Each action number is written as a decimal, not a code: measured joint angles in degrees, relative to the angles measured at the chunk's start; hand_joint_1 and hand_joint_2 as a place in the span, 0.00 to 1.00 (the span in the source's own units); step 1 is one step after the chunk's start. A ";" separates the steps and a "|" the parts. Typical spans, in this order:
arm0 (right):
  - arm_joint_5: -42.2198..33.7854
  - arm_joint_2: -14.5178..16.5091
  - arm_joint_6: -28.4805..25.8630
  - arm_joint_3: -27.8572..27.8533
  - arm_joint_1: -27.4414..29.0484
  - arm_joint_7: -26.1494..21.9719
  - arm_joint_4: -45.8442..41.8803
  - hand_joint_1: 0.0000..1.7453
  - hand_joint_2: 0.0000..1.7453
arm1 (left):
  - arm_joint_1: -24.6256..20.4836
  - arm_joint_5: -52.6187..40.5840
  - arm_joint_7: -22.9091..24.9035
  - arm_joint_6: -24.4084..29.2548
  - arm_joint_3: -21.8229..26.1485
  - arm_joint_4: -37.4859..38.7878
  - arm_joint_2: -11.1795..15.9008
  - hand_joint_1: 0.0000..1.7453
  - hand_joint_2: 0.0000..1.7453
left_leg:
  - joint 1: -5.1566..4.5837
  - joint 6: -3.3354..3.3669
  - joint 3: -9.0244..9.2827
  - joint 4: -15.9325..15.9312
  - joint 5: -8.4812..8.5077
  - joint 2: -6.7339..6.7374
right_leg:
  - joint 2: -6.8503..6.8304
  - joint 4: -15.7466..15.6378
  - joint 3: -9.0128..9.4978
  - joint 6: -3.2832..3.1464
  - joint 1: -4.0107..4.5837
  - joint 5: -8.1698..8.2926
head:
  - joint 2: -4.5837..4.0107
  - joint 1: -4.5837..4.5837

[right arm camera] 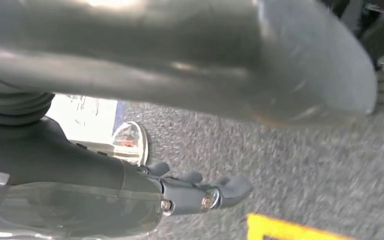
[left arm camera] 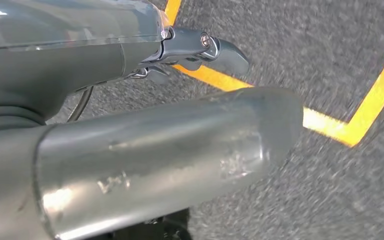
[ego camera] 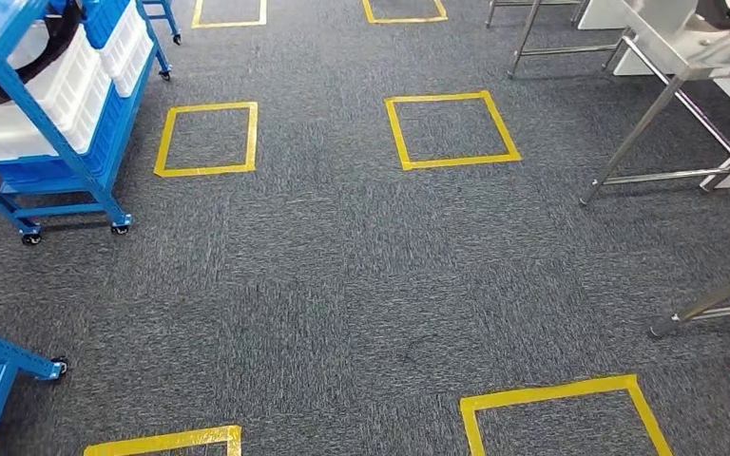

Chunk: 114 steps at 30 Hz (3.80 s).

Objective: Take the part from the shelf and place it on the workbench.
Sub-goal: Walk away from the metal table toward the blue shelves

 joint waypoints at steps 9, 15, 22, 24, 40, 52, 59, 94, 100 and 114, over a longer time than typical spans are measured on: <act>0.28 0.73 0.04 0.00 0.45 0.13 -0.01 0.00 0.00 | -0.12 -0.04 0.08 -0.08 0.01 0.00 -0.04 0.00 0.00 | -0.19 -0.92 -0.67 0.94 -0.04 -6.56 | 6.23 -7.19 1.67 -0.93 -0.06 6.11 | 0.00 -0.01; 0.43 0.60 0.11 -0.01 0.45 0.44 -0.01 0.00 0.00 | 0.11 -0.17 0.11 -0.09 0.02 -0.02 -0.03 0.00 0.00 | -0.08 -2.55 -4.52 8.22 -4.30 -2.39 | 1.73 -8.82 2.63 -2.76 0.09 6.62 | 0.00 -0.01; 0.87 -0.36 0.13 -0.02 0.51 0.52 -0.01 0.00 0.00 | 0.20 -0.49 0.12 -0.10 0.03 -0.04 -0.03 0.00 0.00 | 0.63 -3.29 -2.30 5.38 -1.75 2.64 | -4.03 -8.26 3.58 -2.14 0.42 5.25 | 0.00 -0.02; 0.96 -0.35 0.11 -0.02 0.39 0.52 -0.01 0.00 0.00 | 0.13 -0.50 0.12 -0.10 0.04 -0.06 -0.03 0.00 0.00 | 0.36 -2.64 -0.52 1.86 -0.91 4.11 | -5.13 -8.04 3.96 -1.46 0.69 4.81 | 0.00 -0.01; 1.14 0.74 0.15 -0.02 0.43 0.46 -0.01 0.00 0.00 | 0.06 -0.63 0.28 -0.10 0.07 -0.11 -0.07 0.00 0.00 | 0.10 -1.14 -1.02 1.20 -0.04 -7.20 | 6.67 -7.06 1.36 -1.54 0.22 6.32 | 0.00 -0.01; 1.18 -0.31 0.38 -0.04 0.51 0.52 -0.01 0.00 0.00 | 0.28 -0.77 0.27 -0.05 0.07 -0.11 -0.09 0.00 0.00 | 0.63 -3.48 -3.64 7.31 -2.02 1.98 | -3.51 -8.70 3.50 -2.25 0.23 5.74 | 0.00 -0.02; 1.23 -0.27 0.38 -0.04 -0.08 0.56 -0.01 0.00 0.00 | 0.31 -1.05 0.21 0.10 0.07 -0.11 -0.22 0.00 0.00 | 0.28 -0.86 -0.82 1.18 -0.36 1.59 | -3.76 -6.75 3.80 -0.22 0.17 3.40 | 0.00 0.00; 1.34 0.64 0.35 -0.99 0.28 0.88 -0.03 0.00 0.00 | 0.15 -2.04 0.33 0.08 0.02 -0.15 -0.39 0.00 0.00 | 0.05 0.13 -0.24 0.49 -0.03 -1.53 | 1.00 7.34 -4.06 -0.10 0.18 -1.90 | 0.00 -0.02; 1.34 0.87 0.37 -1.11 0.45 0.83 -0.03 0.00 0.00 | 0.13 -2.06 0.14 0.07 0.02 -0.16 -0.56 0.00 0.00 | -0.04 -0.75 -0.64 1.22 0.04 -6.21 | 5.67 -6.20 1.36 -0.86 0.00 6.56 | 0.00 -0.03; 1.34 -0.28 0.46 -1.14 0.42 0.60 -0.03 0.00 0.00 | 0.26 -2.38 -0.34 -0.10 -0.02 -0.37 -0.57 0.00 0.00 | -0.06 -2.56 -1.30 4.83 -1.68 2.54 | -4.37 -7.90 2.51 -2.36 0.51 6.52 | 0.00 -0.04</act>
